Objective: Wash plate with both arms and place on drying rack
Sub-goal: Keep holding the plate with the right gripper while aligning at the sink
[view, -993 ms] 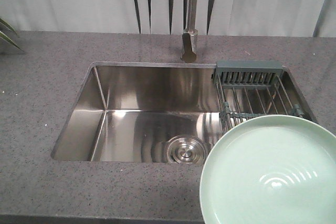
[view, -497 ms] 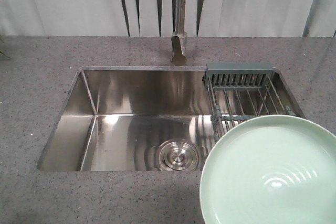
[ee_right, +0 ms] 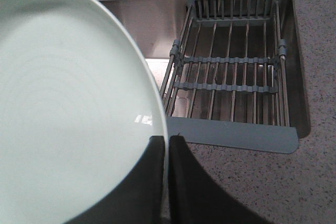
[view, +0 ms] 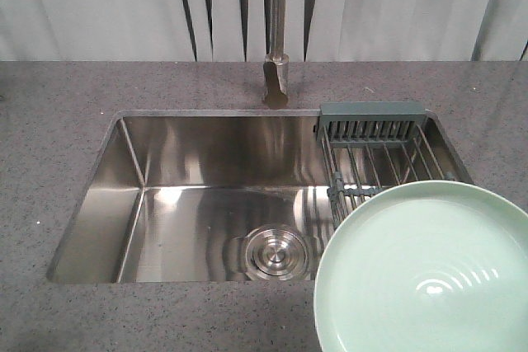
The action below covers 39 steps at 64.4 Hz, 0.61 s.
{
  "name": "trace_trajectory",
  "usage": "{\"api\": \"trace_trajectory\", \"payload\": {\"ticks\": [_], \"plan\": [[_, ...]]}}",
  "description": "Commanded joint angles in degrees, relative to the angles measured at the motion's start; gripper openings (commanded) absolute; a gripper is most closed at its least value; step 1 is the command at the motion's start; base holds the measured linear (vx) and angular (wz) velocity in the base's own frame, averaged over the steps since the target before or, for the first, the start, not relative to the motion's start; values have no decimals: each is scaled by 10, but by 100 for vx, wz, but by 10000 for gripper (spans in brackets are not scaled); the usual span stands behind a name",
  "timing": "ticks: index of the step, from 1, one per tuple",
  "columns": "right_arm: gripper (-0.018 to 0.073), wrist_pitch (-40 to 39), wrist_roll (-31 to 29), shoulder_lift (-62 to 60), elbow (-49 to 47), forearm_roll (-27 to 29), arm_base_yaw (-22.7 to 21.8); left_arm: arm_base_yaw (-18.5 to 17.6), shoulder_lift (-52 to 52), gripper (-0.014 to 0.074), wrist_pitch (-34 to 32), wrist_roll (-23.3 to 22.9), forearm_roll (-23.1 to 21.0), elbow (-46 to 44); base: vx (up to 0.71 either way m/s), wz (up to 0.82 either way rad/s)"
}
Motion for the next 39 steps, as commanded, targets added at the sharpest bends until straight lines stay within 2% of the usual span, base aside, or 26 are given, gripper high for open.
{"api": "trace_trajectory", "payload": {"ticks": [1, 39], "plan": [[-1, -38, -1, 7, -13, 12, -3, -4, -7, -6, -40, -5, -2, -15, 4, -2], [-1, -38, -1, 7, -13, 12, -3, -4, -7, -6, -40, -5, -2, -15, 3, -3]]}}
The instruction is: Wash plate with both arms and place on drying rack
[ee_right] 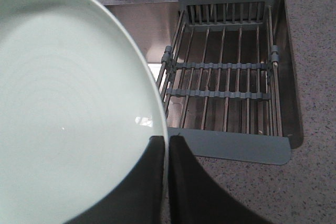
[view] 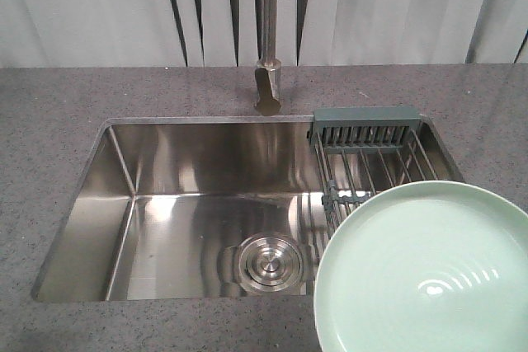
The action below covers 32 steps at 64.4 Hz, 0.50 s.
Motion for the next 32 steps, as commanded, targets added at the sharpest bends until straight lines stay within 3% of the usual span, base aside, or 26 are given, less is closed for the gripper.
{"api": "trace_trajectory", "payload": {"ticks": [1, 32], "plan": [[-1, -38, -1, 7, -13, 12, -3, -4, -7, -6, -40, -5, -2, -15, 3, -2], [-1, -38, -2, 7, -13, 12, -3, -4, -7, -6, -40, -5, -2, -15, 4, -1]]}}
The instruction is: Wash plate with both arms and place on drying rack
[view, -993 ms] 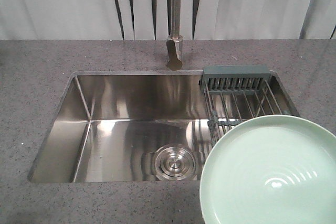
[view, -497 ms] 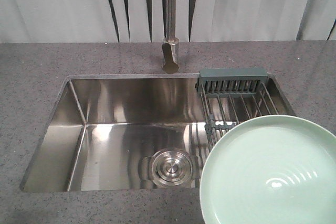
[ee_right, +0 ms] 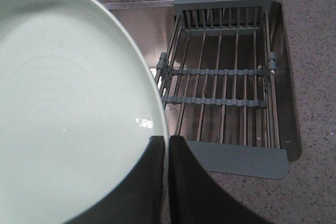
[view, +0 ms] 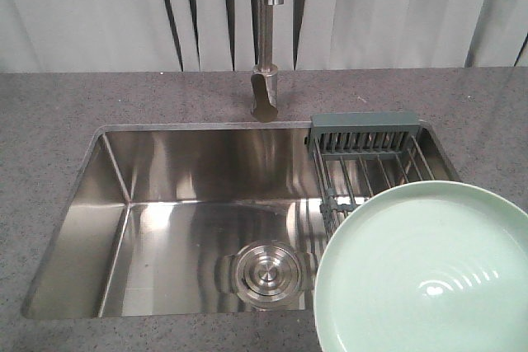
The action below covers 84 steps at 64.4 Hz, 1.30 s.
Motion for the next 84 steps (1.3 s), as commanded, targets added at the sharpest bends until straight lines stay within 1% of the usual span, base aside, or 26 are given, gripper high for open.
{"api": "trace_trajectory", "payload": {"ticks": [1, 84], "plan": [[-1, -38, -2, 7, -13, 12, -3, -4, -7, -6, -40, -5, -2, -15, 4, 0], [-1, -38, -2, 7, -13, 12, -3, -4, -7, -6, -40, -5, -2, -15, 3, 1]]}}
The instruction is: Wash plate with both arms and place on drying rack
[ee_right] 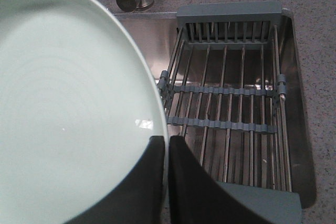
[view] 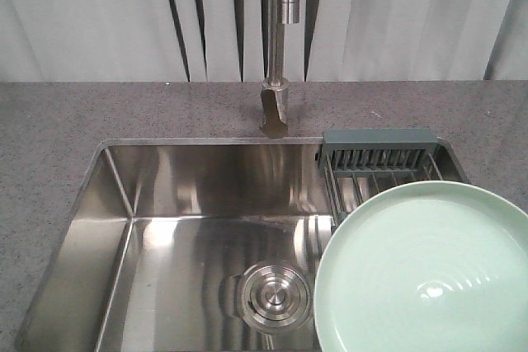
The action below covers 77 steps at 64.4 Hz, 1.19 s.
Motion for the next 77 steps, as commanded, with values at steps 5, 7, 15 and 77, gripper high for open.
{"api": "trace_trajectory", "payload": {"ticks": [5, 7, 15, 77], "plan": [[-1, -38, -2, 7, -13, 12, -3, -4, -7, -6, -40, -5, -2, -15, 1, 1], [-1, -38, -2, 7, -13, 12, -3, -4, -7, -6, -40, -5, -2, -15, 1, 0], [-1, -38, -2, 7, -13, 12, -3, -4, -7, -6, -40, -5, -2, -15, 1, 0], [-1, -38, -2, 7, -13, 12, -3, -4, -7, -6, -54, -121, -158, -19, 0, 0]]}}
